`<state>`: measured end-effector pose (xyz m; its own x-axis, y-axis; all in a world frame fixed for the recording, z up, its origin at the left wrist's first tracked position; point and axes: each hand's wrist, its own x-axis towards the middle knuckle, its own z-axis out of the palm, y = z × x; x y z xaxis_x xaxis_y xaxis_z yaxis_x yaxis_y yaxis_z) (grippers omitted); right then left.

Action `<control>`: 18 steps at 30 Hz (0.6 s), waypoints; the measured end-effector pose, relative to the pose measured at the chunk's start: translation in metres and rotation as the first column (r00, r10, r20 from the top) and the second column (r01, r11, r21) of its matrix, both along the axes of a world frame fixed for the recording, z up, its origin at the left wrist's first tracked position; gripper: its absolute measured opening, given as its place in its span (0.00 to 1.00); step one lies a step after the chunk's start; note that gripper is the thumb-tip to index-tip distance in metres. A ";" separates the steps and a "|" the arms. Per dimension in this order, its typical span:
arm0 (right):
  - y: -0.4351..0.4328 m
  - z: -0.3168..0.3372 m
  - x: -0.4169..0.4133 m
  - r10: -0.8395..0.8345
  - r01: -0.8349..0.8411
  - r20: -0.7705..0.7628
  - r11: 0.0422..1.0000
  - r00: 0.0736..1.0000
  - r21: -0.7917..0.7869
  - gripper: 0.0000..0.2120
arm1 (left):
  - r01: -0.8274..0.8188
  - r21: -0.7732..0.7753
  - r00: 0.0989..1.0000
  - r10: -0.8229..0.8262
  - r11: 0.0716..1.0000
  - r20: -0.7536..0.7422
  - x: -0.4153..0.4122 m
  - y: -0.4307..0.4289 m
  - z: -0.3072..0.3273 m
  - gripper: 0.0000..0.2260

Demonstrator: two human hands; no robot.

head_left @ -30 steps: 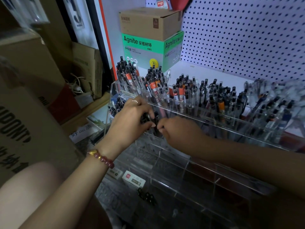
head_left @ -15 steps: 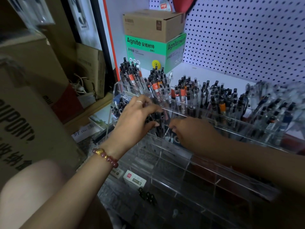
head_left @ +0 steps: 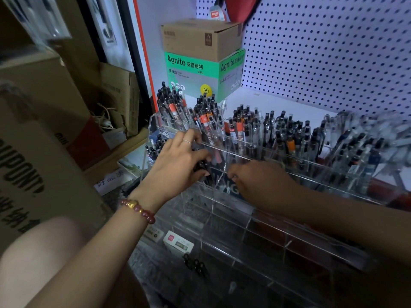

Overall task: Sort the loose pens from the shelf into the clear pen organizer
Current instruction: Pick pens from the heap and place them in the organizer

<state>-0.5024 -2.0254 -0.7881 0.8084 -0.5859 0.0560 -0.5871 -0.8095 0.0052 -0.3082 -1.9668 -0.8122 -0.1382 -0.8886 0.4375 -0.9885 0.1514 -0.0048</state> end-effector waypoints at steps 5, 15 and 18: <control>0.003 0.014 -0.006 0.084 -0.092 0.125 0.994 0.989 0.065 0.12 | 0.073 -0.147 0.967 -0.106 0.986 -0.232 -0.002 0.002 0.022 0.12; -0.022 0.120 -0.068 -0.096 0.008 0.734 0.992 0.673 0.123 0.09 | 0.292 -0.334 0.887 -0.385 0.896 -0.254 -0.041 -0.042 0.115 0.09; -0.072 0.131 -0.104 -0.201 0.163 0.767 0.978 0.609 0.127 0.08 | 0.359 -0.323 0.860 -0.445 0.876 -0.249 -0.068 -0.079 0.129 0.09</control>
<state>-0.6065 -2.0972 -0.6575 0.3538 -0.7329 0.5811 -0.4937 -0.6740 -0.5495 -0.3763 -2.0455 -0.6836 -0.2797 -0.6340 0.7210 -0.7977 0.5714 0.1930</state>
